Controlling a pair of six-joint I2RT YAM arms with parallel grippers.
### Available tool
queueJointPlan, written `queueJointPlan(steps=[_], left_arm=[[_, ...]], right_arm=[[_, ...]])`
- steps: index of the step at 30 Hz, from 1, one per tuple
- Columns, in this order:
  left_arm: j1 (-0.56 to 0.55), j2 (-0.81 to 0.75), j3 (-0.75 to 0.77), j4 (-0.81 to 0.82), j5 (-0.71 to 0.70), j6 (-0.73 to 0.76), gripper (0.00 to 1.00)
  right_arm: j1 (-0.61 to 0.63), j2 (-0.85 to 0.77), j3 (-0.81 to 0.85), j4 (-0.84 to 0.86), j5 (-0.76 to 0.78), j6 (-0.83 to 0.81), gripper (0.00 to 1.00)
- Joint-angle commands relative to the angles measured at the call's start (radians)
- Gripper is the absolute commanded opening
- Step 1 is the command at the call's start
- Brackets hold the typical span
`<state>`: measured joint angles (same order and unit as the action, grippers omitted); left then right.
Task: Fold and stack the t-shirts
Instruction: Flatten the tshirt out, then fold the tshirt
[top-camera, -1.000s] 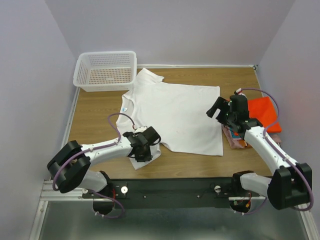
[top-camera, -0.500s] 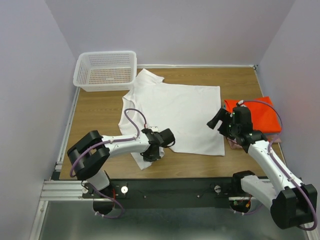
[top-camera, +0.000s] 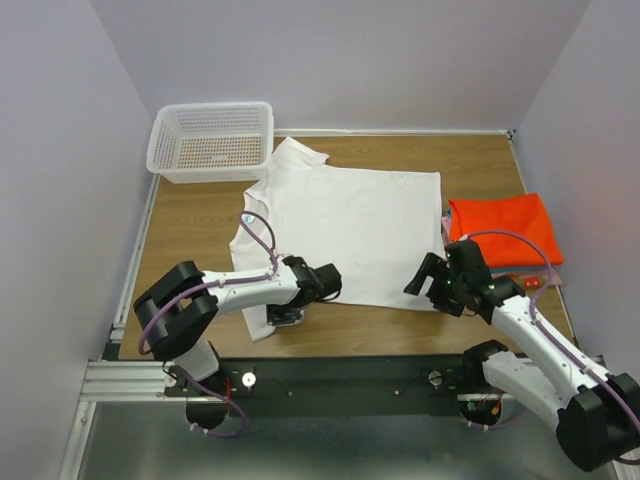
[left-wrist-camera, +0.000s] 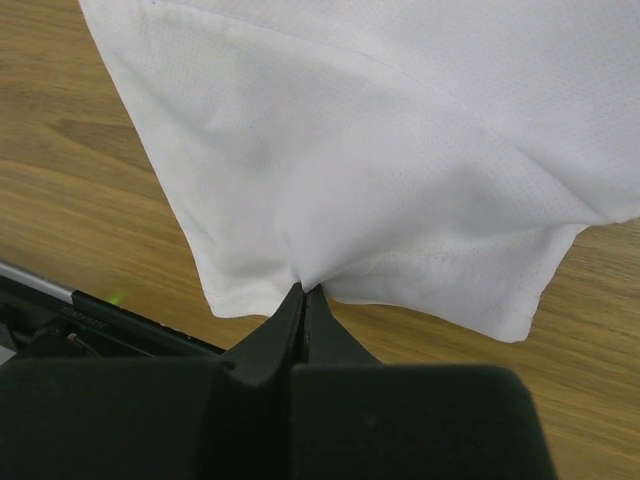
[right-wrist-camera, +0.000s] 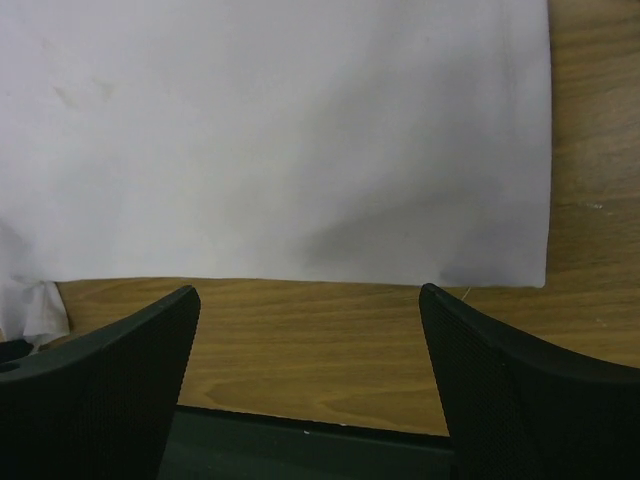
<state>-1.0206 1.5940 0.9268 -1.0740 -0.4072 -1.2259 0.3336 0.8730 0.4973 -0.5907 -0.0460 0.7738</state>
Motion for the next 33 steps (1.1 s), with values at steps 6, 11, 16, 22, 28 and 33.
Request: queueJointPlan(steps=[6,11,16,22,28,33], left_arm=[[0.002,-0.043,-0.042,0.058,-0.068,0.006,0.0],[0.004,-0.031,-0.045,0.086,-0.087,0.023,0.0],[0.011,-0.061,-0.069,0.105,-0.084,0.014,0.0],[0.037,-0.094,-0.077,0.082,-0.119,0.014,0.0],[0.062,-0.114,-0.078,0.102,-0.139,0.032,0.0],[0.076,-0.12,-0.062,0.118,-0.153,0.048,0.0]], right_arm=[[0.074,0.024,-0.062,-0.087,0.08,0.156,0.94],[0.076,0.032,-0.086,-0.084,0.153,0.199,0.89],[0.076,0.078,-0.092,-0.063,0.204,0.217,0.81],[0.076,0.086,-0.08,-0.051,0.255,0.226,0.49],[0.076,0.13,-0.069,-0.046,0.281,0.234,0.2],[0.076,0.113,-0.046,-0.046,0.268,0.21,0.04]])
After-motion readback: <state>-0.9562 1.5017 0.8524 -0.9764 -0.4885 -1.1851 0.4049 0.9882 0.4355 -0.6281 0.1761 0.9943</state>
